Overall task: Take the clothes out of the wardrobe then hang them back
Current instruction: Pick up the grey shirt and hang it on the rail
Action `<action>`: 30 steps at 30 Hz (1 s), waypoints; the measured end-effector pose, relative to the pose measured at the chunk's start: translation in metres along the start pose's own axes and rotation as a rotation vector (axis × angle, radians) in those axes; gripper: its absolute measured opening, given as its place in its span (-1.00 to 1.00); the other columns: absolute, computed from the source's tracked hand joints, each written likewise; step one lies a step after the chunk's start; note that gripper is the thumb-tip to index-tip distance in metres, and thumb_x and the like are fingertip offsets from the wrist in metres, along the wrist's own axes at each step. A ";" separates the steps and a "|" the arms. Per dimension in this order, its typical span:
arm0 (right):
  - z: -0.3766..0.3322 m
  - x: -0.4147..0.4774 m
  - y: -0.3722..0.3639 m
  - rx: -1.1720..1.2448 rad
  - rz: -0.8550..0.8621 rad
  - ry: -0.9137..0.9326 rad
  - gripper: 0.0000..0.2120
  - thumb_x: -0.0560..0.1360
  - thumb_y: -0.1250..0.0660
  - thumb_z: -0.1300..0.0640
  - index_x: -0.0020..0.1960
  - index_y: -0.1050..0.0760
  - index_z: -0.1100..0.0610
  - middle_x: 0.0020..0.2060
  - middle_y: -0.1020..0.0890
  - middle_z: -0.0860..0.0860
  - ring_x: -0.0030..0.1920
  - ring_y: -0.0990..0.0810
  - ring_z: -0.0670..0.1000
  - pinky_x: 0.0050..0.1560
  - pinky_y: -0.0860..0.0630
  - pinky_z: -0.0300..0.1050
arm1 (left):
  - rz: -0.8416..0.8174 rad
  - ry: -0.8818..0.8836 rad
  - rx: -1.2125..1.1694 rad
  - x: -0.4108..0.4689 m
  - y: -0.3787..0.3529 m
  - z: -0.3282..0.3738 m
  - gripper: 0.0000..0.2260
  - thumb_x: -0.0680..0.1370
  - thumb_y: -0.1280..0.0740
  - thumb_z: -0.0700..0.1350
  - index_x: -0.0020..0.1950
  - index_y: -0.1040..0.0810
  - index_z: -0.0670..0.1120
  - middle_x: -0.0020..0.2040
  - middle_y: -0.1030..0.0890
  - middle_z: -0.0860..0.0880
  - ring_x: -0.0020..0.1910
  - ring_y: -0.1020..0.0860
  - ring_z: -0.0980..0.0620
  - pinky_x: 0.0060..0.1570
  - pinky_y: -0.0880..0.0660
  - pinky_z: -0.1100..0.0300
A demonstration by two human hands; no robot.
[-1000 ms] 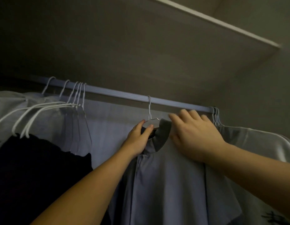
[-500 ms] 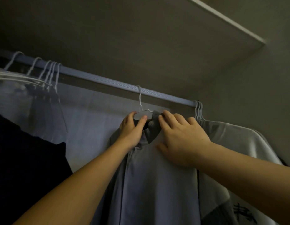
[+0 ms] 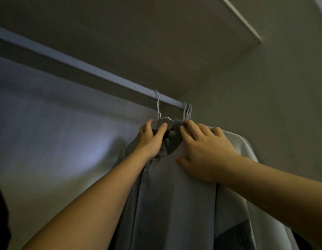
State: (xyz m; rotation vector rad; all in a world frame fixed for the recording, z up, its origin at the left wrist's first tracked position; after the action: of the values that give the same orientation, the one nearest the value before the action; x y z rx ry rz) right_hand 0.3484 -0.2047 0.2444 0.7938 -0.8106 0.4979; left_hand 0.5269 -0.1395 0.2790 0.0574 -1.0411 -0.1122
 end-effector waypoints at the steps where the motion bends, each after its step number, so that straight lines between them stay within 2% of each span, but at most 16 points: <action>1: 0.007 -0.002 -0.004 -0.021 -0.008 -0.009 -0.18 0.53 -0.03 -0.35 0.60 0.13 0.09 0.58 0.09 0.05 0.55 -0.02 0.11 0.48 -0.06 0.15 | -0.014 0.003 -0.014 0.002 -0.012 0.000 -0.43 0.61 -0.16 0.25 0.56 -0.19 0.06 0.53 -0.21 -0.09 0.49 -0.26 -0.13 0.42 -0.28 -0.08; 7: 0.036 -0.008 -0.031 -0.185 -0.069 -0.024 -0.15 0.54 0.01 -0.37 0.60 0.16 0.13 0.58 0.13 0.11 0.58 0.14 0.11 0.50 0.25 0.30 | -0.067 0.018 -0.069 0.013 -0.078 -0.006 -0.41 0.61 -0.14 0.25 0.58 -0.15 0.04 0.56 -0.18 -0.13 0.52 -0.21 -0.15 0.47 -0.21 -0.05; 13: 0.042 -0.011 -0.049 -0.298 -0.057 0.021 -0.17 0.57 0.10 -0.33 0.58 0.22 0.22 0.57 0.19 0.19 0.57 0.22 0.15 0.51 0.28 0.23 | -0.079 0.015 -0.107 0.021 -0.116 -0.017 -0.38 0.60 -0.04 0.33 0.57 -0.19 0.02 0.53 -0.25 -0.14 0.51 -0.22 -0.16 0.48 -0.18 -0.13; 18: 0.040 -0.011 -0.050 -0.302 -0.022 0.027 -0.18 0.58 0.09 -0.31 0.58 0.21 0.24 0.57 0.18 0.20 0.57 0.22 0.16 0.51 0.27 0.25 | -0.021 -0.016 -0.122 0.021 -0.117 -0.020 -0.18 0.40 0.04 0.43 0.54 -0.24 0.01 0.49 -0.29 -0.19 0.48 -0.28 -0.16 0.46 -0.21 -0.09; 22: 0.038 -0.014 -0.046 -0.270 0.011 0.019 -0.22 0.59 0.10 -0.27 0.58 0.18 0.24 0.57 0.16 0.21 0.57 0.21 0.15 0.51 0.26 0.23 | -0.048 -0.018 -0.080 0.018 -0.114 -0.019 -0.28 0.49 0.02 0.40 0.55 -0.22 0.04 0.50 -0.27 -0.18 0.49 -0.25 -0.16 0.47 -0.19 -0.09; 24: 0.037 -0.018 -0.041 -0.241 0.023 0.017 -0.24 0.60 0.08 -0.25 0.59 0.13 0.23 0.57 0.13 0.21 0.58 0.18 0.15 0.52 0.26 0.22 | -0.064 -0.012 -0.102 0.015 -0.106 -0.018 -0.18 0.42 0.09 0.49 0.54 -0.26 0.04 0.51 -0.30 -0.13 0.50 -0.25 -0.12 0.48 -0.19 -0.10; 26: 0.038 -0.027 -0.036 -0.219 0.010 0.019 -0.24 0.57 0.10 -0.26 0.59 0.08 0.21 0.58 0.08 0.19 0.58 0.14 0.15 0.52 0.23 0.22 | -0.103 -0.013 -0.091 0.001 -0.099 -0.014 -0.16 0.43 0.09 0.49 0.58 -0.20 0.05 0.57 -0.23 -0.07 0.56 -0.15 -0.06 0.53 -0.09 -0.07; 28: 0.041 -0.042 -0.032 -0.197 -0.017 0.030 -0.20 0.50 0.18 -0.28 0.59 0.00 0.18 0.58 0.01 0.17 0.58 0.08 0.14 0.52 0.19 0.24 | -0.166 -0.022 -0.005 -0.027 -0.097 -0.010 -0.32 0.57 0.04 0.37 0.62 -0.04 0.08 0.62 -0.08 -0.02 0.60 0.01 -0.01 0.56 0.05 -0.02; 30: 0.049 -0.064 -0.028 -0.164 -0.054 0.025 -0.16 0.45 0.25 -0.30 0.59 -0.05 0.14 0.58 -0.03 0.15 0.58 0.04 0.14 0.51 0.16 0.28 | -0.202 -0.042 0.047 -0.061 -0.093 -0.004 -0.33 0.55 0.06 0.36 0.62 0.04 0.13 0.63 0.01 0.02 0.60 0.09 0.02 0.56 0.12 -0.01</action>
State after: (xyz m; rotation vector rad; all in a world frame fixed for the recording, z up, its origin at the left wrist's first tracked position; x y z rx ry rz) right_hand 0.3063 -0.2659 0.2029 0.6549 -0.7936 0.3869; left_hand 0.4935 -0.2244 0.2154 0.2039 -1.0778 -0.2733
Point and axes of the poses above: each hand's wrist, its own x-axis towards the middle knuckle, its own y-axis out of the back of the hand, z = x × y, the point moved 8 cm from there along x, towards the middle knuckle
